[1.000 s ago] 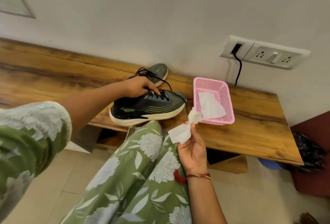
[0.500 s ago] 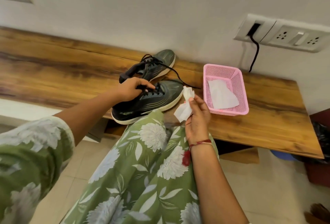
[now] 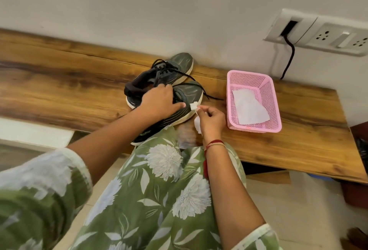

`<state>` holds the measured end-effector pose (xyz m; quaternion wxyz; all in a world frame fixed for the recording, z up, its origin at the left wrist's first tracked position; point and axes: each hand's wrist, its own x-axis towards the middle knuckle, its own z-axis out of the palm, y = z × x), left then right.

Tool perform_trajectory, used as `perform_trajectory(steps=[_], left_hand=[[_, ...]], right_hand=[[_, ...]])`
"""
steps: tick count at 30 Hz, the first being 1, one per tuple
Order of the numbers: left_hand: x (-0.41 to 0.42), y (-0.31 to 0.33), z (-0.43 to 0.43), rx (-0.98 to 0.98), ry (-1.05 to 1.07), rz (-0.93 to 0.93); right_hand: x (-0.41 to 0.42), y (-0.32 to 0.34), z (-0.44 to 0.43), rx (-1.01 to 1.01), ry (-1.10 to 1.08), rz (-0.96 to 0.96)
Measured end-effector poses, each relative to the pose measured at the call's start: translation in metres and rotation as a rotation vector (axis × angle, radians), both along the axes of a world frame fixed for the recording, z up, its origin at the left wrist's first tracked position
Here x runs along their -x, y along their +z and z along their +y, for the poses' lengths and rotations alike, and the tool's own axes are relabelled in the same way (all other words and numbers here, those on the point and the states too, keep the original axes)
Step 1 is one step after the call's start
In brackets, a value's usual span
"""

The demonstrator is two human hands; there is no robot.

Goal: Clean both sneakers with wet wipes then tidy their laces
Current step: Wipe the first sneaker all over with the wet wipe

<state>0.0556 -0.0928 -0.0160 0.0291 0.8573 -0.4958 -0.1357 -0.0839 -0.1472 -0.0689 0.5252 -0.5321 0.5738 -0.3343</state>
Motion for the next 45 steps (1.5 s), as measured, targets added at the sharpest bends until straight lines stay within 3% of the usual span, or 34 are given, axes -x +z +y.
perform_trajectory(steps=[4, 8, 14, 19, 24, 28, 32, 37, 41, 45], left_hand=[[-0.007, -0.016, -0.014, -0.081, -0.041, -0.121], [-0.024, -0.016, -0.015, -0.028, -0.090, -0.076], [-0.030, -0.031, -0.007, 0.086, -0.172, -0.210], [-0.030, -0.035, -0.003, 0.116, -0.192, -0.267], [-0.029, -0.037, -0.003, 0.135, -0.190, -0.290], [-0.028, -0.039, -0.001, 0.144, -0.197, -0.325], [-0.025, -0.038, -0.001, 0.138, -0.201, -0.349], [-0.026, -0.040, 0.001, 0.133, -0.202, -0.377], [-0.025, -0.041, 0.000, 0.130, -0.195, -0.365], [-0.025, -0.041, 0.001, 0.138, -0.204, -0.379]], right_hand=[[-0.003, 0.005, -0.006, 0.164, 0.109, 0.140], [-0.008, 0.006, -0.016, 0.270, 0.156, 0.237], [-0.019, 0.005, -0.018, 0.286, 0.333, 0.439], [-0.013, 0.004, -0.004, 0.306, 0.624, 0.488], [-0.013, 0.007, -0.013, 0.313, 0.375, 0.482], [-0.017, 0.002, 0.000, 0.296, 0.623, 0.495], [-0.013, 0.002, -0.016, 0.310, 0.317, 0.473], [-0.018, 0.000, -0.001, 0.308, 0.584, 0.528], [-0.017, 0.002, -0.018, 0.303, 0.304, 0.486], [-0.023, 0.001, 0.006, 0.302, 0.623, 0.528]])
